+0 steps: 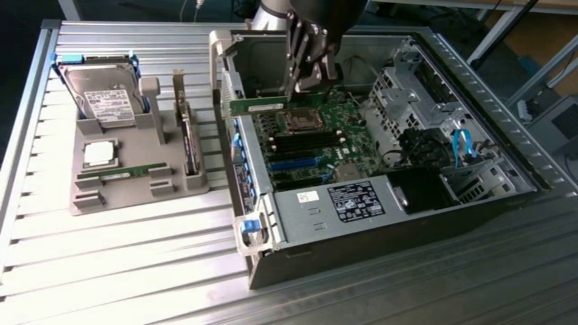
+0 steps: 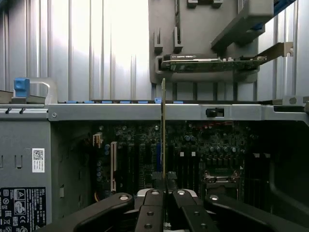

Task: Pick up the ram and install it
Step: 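Pick up the ram and move it above insertion slot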

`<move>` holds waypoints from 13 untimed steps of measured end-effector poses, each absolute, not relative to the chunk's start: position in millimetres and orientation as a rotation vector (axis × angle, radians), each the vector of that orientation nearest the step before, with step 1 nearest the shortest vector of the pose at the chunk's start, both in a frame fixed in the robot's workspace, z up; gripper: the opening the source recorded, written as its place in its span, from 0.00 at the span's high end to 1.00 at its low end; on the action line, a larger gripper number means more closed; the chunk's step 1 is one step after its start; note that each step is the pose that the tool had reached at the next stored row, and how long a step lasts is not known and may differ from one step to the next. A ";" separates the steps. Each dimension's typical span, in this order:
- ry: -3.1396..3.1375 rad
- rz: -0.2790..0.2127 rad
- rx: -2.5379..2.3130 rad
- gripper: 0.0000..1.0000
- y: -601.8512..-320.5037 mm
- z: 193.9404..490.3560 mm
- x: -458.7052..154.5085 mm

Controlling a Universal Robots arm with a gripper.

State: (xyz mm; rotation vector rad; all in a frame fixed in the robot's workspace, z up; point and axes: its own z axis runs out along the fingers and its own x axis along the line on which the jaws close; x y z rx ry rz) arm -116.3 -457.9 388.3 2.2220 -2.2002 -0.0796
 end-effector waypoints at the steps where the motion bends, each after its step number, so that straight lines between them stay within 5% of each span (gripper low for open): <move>1: -2.200 -0.080 2.222 0.87 -457.9 388.3 -114.0; 13: -2.200 -0.080 2.222 0.87 -457.9 388.3 -80.9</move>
